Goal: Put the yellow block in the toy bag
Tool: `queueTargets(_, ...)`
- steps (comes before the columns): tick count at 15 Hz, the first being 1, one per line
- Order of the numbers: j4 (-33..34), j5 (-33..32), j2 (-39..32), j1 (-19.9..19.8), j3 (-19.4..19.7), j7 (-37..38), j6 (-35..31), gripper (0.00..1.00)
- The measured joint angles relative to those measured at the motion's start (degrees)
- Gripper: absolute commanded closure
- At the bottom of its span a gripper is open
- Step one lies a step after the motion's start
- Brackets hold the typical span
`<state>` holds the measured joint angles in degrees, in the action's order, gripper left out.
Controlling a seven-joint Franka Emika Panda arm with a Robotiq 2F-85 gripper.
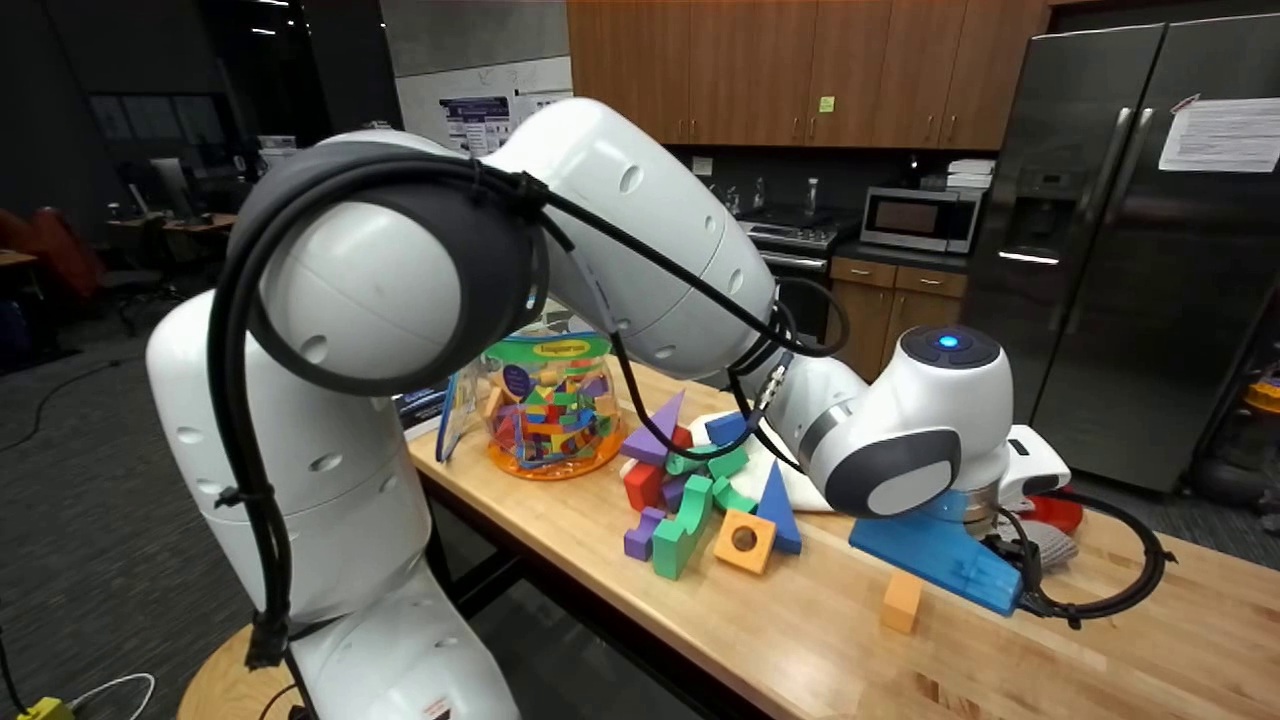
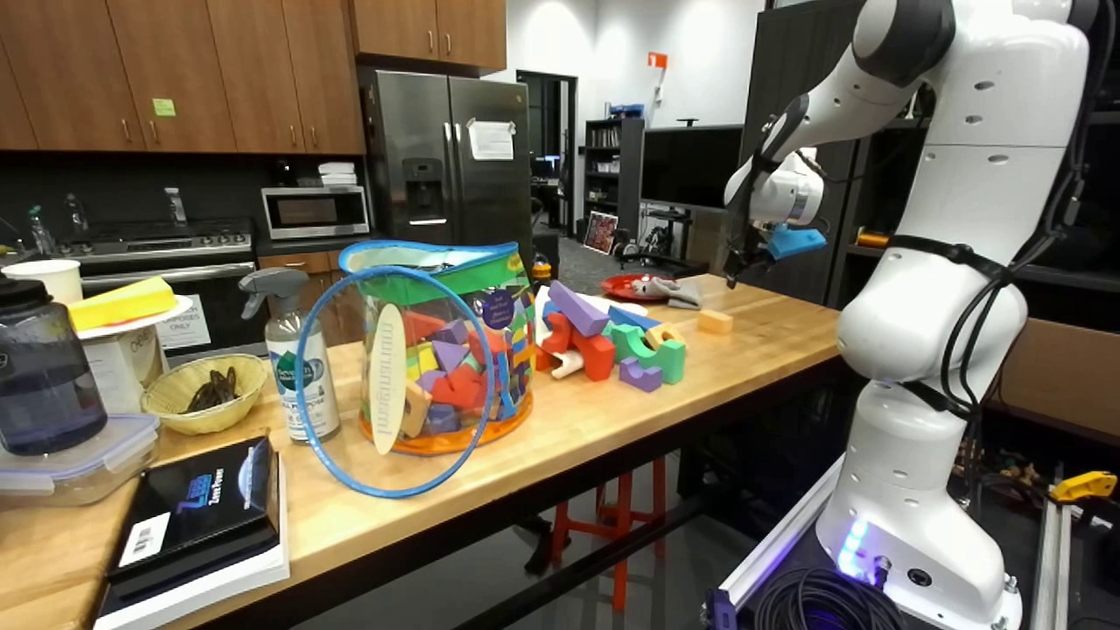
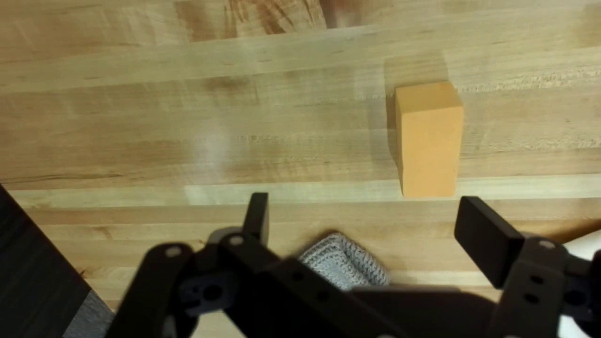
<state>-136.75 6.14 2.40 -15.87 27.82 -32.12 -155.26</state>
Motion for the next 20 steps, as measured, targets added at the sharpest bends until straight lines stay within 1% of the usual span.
queueTargets(4, 0.0, 0.0, 0.0, -0.5, -0.9, 0.1, 0.0, 0.0)
queueTargets(13, -0.1, -0.1, -0.1, -0.7, -1.0, 0.1, 0.0, 0.0)
queueTargets(18, -1.9, -1.1, -1.0, -2.9, -1.1, -0.2, -0.7, 0.0)
queueTargets(20, -2.1, -1.1, -0.9, -3.2, -1.1, -0.3, -0.8, 0.0)
